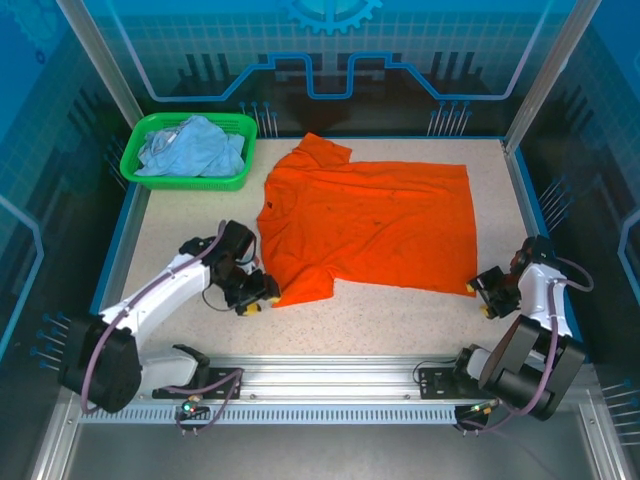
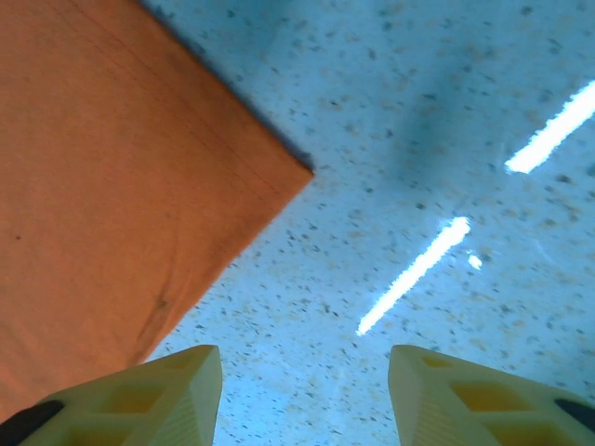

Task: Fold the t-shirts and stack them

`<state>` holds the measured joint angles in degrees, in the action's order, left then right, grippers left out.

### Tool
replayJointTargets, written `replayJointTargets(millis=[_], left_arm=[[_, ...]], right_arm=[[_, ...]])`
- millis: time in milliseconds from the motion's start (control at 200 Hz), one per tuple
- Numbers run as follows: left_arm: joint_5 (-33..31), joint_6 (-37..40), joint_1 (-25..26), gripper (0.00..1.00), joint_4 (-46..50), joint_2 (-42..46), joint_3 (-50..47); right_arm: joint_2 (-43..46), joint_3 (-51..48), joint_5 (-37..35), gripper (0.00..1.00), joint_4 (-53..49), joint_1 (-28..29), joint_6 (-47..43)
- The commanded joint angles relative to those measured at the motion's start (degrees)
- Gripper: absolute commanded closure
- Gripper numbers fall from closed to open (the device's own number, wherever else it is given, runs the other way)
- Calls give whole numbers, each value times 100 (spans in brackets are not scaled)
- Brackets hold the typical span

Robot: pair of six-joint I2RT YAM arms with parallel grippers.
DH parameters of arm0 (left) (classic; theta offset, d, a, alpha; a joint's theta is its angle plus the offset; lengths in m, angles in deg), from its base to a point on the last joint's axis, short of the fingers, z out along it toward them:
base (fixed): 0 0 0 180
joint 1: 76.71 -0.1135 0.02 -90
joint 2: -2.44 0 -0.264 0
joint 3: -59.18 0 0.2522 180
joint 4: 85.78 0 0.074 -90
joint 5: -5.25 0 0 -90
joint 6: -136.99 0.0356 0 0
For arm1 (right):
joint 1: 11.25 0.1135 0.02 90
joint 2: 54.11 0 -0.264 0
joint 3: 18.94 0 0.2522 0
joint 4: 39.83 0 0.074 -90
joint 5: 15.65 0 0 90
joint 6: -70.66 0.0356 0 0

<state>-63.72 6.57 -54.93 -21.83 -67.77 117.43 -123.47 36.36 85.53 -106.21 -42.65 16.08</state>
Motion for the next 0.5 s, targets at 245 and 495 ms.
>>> replayJointTargets(millis=[245, 495], left_arm=[[-104, -99, 449, 53, -1162, -440, -402], [-1114, 370, 527, 58, -1286, -791, -286]], right_arm=[[-885, -195, 559, 47, 718, 223, -256], [-965, -260, 593, 48, 898, 519, -213]])
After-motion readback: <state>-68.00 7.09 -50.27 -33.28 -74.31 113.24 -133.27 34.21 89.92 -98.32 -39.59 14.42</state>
